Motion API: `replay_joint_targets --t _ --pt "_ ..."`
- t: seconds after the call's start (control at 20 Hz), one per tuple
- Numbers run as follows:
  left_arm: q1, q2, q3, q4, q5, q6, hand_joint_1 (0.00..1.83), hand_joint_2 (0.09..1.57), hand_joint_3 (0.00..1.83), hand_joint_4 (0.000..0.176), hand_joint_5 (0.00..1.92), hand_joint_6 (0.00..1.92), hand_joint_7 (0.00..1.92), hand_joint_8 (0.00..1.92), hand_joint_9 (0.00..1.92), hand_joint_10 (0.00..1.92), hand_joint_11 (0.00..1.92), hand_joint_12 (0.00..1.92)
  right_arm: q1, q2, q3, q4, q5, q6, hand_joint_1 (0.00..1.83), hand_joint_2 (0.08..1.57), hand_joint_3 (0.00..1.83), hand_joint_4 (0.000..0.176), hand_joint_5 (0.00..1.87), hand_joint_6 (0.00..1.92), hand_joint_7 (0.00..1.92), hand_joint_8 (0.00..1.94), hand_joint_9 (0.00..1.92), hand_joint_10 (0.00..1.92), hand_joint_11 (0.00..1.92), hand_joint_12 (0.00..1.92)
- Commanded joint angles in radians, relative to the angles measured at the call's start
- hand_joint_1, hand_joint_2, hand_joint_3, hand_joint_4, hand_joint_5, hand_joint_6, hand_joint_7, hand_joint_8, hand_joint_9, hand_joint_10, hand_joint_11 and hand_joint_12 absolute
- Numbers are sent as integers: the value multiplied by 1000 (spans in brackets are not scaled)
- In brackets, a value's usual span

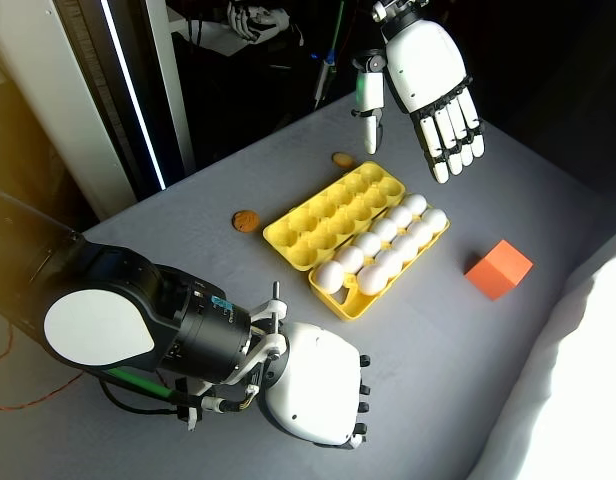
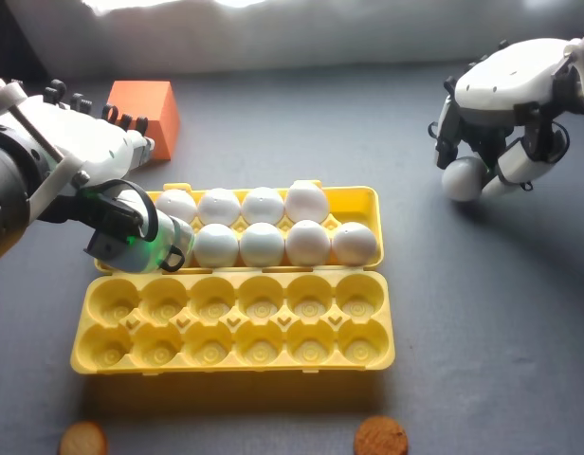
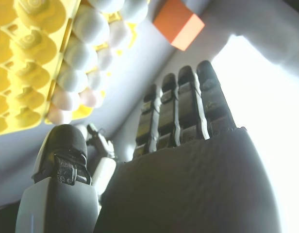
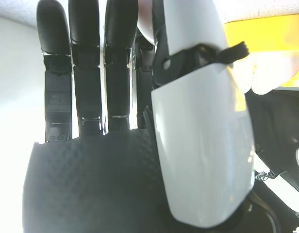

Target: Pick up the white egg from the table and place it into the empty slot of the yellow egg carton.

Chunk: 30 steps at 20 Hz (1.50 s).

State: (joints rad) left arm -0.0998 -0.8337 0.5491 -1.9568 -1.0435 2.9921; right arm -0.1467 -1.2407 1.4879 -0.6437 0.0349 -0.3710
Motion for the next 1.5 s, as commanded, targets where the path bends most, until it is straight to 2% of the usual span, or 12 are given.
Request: replay_joint_targets --t 0.0,0.3,0.35,0.45,0.7,0.85,0.9,0.95,1.1,1.15,1.4,1.45 --pt "-12 7 -2 83 -7 6 61 1300 2 0 102 0 111 1 65 1 0 87 28 13 3 7 78 -1 1258 1041 1 0 1160 605 1148 820 1083 545 688 1229" --pt "-9 7 2 92 -7 6 127 1277 0 0 174 7 195 9 143 9 0 269 102 13 -49 8 53 -20 1255 1054 0 0 1139 629 1114 899 1084 566 678 1244" --pt "-9 7 2 92 -7 6 117 1285 2 0 142 5 168 7 126 2 0 203 108 12 -59 8 49 -20 1362 1057 11 0 1083 689 1094 909 1007 946 702 1222" --pt "-9 6 3 92 -7 6 159 1278 0 0 157 6 180 6 134 5 0 215 120 3 -89 9 38 -48 1259 1052 3 0 1128 633 1125 895 1040 675 676 1237" --pt "-6 6 8 109 -4 6 113 1292 1 0 145 1 166 1 120 2 0 215 140 -16 -142 12 19 -8 1255 1060 0 0 1098 692 1119 898 1071 603 658 1260" --pt "-10 5 8 108 1 6 163 1277 0 0 183 7 204 8 161 9 0 334 144 -39 -143 12 -6 46 1252 1072 2 0 1064 739 1096 947 1058 612 617 1298" --pt "-11 5 8 106 1 6 126 1287 2 0 152 1 170 1 122 0 0 207 144 -44 -143 12 -6 56 1360 1075 0 0 1031 766 1102 900 977 998 645 1282" --pt "-12 5 8 104 2 6 166 1280 0 0 176 4 200 6 151 7 0 272 144 -48 -143 12 -6 58 1278 1064 0 0 1087 694 1113 914 996 822 661 1261" --pt "-13 4 6 104 5 6 169 1289 3 0 175 1 206 4 158 6 0 285 138 -55 -143 11 -10 62 1256 1065 0 0 1087 703 1111 919 1033 699 625 1298" --pt "-14 4 6 103 5 6 132 1296 4 0 178 1 198 1 150 1 0 258 134 -57 -143 11 -10 62 1379 1081 1 0 1001 825 1082 901 946 1115 628 1299" --pt "-13 4 9 101 5 6 159 1298 2 0 176 0 199 0 152 0 0 284 111 -59 -143 10 -10 54 1384 1086 0 0 1013 799 1056 957 927 1146 626 1307" --pt "-13 4 9 101 5 6 154 1301 2 0 177 1 201 2 149 0 0 247 109 -59 -143 10 -10 50 1280 1075 0 0 1060 748 1079 954 945 888 619 1281"
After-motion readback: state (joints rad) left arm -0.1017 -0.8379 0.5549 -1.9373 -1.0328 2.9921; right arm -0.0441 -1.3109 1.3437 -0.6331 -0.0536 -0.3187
